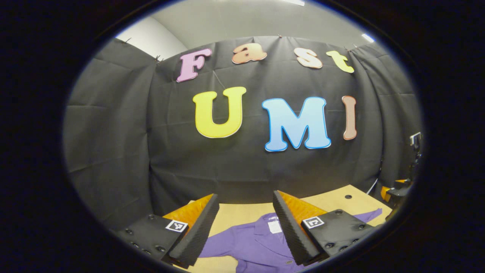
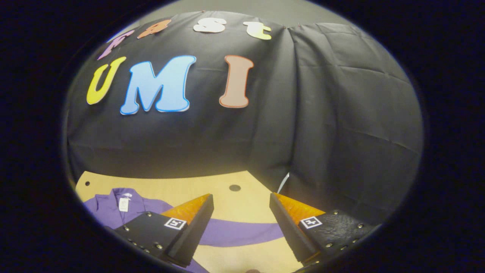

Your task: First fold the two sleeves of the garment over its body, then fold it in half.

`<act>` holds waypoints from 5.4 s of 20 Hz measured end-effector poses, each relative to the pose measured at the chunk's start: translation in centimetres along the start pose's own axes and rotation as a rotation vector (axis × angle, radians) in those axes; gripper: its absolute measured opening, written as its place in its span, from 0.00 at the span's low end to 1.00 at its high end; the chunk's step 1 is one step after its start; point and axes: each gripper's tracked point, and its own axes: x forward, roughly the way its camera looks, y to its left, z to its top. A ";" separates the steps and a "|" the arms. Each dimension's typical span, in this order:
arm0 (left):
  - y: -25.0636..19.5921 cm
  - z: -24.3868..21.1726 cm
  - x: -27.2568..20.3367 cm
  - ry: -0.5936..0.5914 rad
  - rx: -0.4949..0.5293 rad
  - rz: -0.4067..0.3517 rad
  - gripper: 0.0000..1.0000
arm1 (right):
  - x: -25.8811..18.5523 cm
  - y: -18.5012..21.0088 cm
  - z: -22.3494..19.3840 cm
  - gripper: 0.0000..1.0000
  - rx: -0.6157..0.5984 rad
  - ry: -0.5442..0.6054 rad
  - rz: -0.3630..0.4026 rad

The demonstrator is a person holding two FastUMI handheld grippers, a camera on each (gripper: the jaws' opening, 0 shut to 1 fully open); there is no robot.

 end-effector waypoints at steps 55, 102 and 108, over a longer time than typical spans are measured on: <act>1.1 -4.7 -0.4 0.149 0.040 0.117 0.99 | 11.3 5.0 -11.4 0.02 0.013 0.440 0.161; 31.2 -16.8 -14.3 0.312 -0.055 0.516 0.95 | -12.6 52.3 -17.4 0.82 -0.380 0.489 0.885; 32.6 -22.0 -12.7 0.387 -0.054 0.514 0.99 | -13.4 50.1 -14.8 0.82 -0.343 0.440 0.866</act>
